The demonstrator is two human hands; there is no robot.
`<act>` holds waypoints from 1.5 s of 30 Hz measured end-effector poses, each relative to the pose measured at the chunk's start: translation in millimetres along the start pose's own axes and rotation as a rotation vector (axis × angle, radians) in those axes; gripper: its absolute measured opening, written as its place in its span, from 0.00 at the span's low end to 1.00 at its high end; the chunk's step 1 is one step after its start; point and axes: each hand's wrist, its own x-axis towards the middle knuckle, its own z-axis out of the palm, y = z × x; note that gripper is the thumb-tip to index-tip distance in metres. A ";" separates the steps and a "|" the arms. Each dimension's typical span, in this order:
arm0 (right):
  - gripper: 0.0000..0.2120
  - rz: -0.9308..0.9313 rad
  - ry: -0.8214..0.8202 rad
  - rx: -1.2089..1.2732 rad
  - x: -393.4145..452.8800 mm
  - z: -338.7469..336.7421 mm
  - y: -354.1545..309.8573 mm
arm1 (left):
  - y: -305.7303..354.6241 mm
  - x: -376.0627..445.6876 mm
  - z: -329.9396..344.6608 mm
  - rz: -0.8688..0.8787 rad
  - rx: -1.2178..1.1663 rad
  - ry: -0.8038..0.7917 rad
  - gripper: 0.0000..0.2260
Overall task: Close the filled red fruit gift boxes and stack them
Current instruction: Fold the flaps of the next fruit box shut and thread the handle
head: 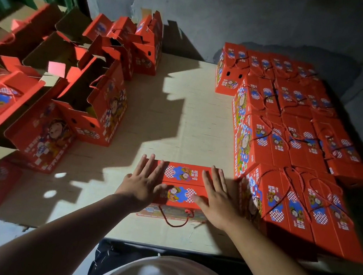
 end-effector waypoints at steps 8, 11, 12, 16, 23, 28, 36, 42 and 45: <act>0.73 -0.049 -0.034 -0.216 -11.3 -4.4 8.2 | 0.5 -9.6 -1.0 -0.020 -0.055 0.033 0.37; 0.66 -0.022 0.130 -0.332 -22.8 16.1 0.3 | -8.3 -37.3 7.6 -0.130 -0.250 0.105 0.39; 0.63 -0.043 0.164 -0.320 -24.1 21.4 -5.4 | -12.9 -47.7 12.0 -0.176 -0.326 0.125 0.41; 0.52 -0.155 0.222 -0.277 -10.9 25.7 -35.9 | -30.3 -74.5 28.3 -0.289 -0.463 0.107 0.43; 0.43 -0.013 -0.029 -0.058 64.0 -17.8 -78.5 | -20.4 -81.2 20.9 -0.133 -0.584 0.096 0.25; 0.31 0.277 -0.230 0.093 115.5 -47.5 -75.4 | -29.1 -92.2 22.5 -0.114 -0.513 0.028 0.26; 0.28 0.192 -0.122 0.483 121.7 -55.0 -90.4 | -41.2 -105.9 42.5 -0.240 -0.425 -0.132 0.28; 0.34 0.154 -0.087 0.569 106.0 -81.1 -98.4 | -37.9 -100.5 43.1 -0.270 -0.476 -0.265 0.26; 0.35 0.088 -0.179 0.570 91.1 -110.1 -106.8 | -31.0 -96.3 44.1 -0.300 -0.569 -0.324 0.26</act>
